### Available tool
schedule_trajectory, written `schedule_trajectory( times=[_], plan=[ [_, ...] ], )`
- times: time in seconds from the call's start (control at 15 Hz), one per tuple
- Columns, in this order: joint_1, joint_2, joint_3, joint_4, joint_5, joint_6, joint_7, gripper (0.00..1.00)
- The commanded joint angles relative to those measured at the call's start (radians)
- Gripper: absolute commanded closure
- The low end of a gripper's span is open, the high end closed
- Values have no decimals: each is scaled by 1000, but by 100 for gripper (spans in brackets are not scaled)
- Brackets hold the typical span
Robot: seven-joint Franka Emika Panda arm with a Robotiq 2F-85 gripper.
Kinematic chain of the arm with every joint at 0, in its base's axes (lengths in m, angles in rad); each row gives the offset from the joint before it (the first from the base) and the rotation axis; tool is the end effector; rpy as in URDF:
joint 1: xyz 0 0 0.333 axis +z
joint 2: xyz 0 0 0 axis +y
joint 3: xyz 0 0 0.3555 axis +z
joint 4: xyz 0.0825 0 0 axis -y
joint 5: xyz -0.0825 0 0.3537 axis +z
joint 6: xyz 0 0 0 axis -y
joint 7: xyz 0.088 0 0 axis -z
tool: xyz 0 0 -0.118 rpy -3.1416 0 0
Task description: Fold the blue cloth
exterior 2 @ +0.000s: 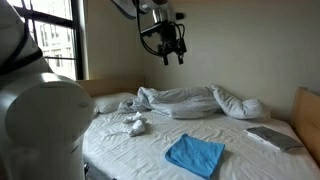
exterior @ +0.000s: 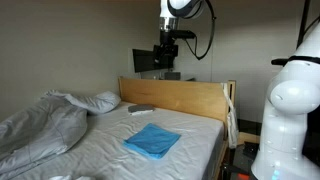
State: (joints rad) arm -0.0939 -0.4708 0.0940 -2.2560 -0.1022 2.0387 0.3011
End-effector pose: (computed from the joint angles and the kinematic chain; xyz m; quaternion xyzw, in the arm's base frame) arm 0.3908 0.0007 0.6001 0.9807 -0.1338 0.1337 0.0504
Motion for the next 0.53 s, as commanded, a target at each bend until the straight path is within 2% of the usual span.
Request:
schedule_trajectory(
  times=[0.0,0.47],
  plan=[
    [10,1,-9,2,-5,-3,4,0],
    [22,18,22,-20,-29,-15,23,0]
  ],
)
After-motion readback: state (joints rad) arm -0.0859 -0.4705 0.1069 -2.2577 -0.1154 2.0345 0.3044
